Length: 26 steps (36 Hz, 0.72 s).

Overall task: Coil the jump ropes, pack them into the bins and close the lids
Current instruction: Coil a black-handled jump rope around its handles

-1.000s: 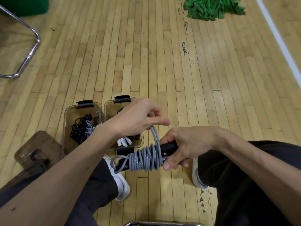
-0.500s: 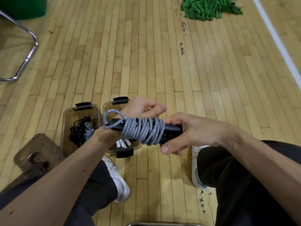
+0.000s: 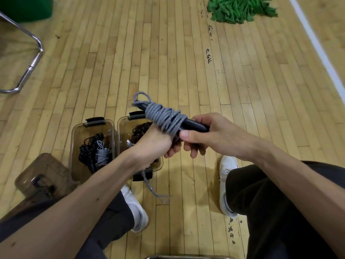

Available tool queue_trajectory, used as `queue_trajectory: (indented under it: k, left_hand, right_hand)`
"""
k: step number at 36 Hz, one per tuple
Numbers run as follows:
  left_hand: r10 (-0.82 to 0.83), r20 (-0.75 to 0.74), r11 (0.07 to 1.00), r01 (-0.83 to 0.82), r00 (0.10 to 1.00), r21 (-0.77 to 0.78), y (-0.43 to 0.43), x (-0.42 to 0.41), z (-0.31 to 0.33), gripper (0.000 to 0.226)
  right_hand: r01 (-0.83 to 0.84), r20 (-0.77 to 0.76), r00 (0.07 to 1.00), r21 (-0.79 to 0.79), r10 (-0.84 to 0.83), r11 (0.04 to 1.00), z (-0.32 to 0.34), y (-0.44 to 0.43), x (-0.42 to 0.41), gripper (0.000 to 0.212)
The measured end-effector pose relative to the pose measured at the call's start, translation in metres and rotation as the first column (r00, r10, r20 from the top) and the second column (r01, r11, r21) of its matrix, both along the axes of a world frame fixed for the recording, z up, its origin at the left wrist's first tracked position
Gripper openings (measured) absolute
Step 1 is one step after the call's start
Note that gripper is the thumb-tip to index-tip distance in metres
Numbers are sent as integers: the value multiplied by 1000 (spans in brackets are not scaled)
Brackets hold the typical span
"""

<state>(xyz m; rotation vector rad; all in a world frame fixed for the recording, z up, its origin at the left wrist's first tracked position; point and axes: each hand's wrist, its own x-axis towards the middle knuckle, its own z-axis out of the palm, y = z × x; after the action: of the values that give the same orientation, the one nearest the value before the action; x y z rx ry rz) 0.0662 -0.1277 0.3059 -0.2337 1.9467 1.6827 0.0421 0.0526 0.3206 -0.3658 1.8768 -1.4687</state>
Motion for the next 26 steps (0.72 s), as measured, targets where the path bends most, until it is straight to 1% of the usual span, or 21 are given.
queue_trajectory:
  k: [2,4,7,9,12,14,16,19,22,24,26]
  left_hand:
    - [5,30,1000,-4,1000,-23,7,0,-2,31]
    - [10,49,1000,-10,999,-7,8,0,-7,28]
    - [-51,53,996,54,997,-70,8,-1,-4,29]
    - [-70,86,989,81,994,-121,7,-1,-6,34]
    - [-112,99,983,125,989,-134,6,-2,-7,40]
    - [-158,84,974,170,984,-149,4,-3,-5,35]
    - [-217,59,954,225,974,-199,2,-3,-6,30]
    - [-338,-16,886,312,941,-342,-3,-4,-5,27]
    - [-468,-90,795,374,879,-478,-10,-6,-1,18]
    - [-549,-123,714,386,827,-584,-13,-5,3,17]
    - [-624,-137,599,358,769,-716,-14,-5,5,17]
  right_hand:
    - [42,-21,999,20,-42,999,-4,-1,-1,31]
    - [58,-50,997,57,-55,997,-7,0,-2,31]
    - [89,-116,990,136,-73,987,-10,3,-5,24]
    - [125,-168,981,191,-93,974,-12,6,-8,24]
    - [167,-199,973,241,-120,956,-16,10,-13,26]
    - [180,-210,970,271,-124,946,-19,11,-16,24]
    - [189,-214,968,295,-128,937,-23,12,-17,22]
    - [177,-204,972,334,-112,926,-27,11,-17,20]
    - [150,-181,979,359,-89,921,-30,9,-18,20]
    - [126,-160,985,381,-69,916,-32,6,-18,21]
    - [97,-150,988,425,-35,900,-34,3,-17,22]
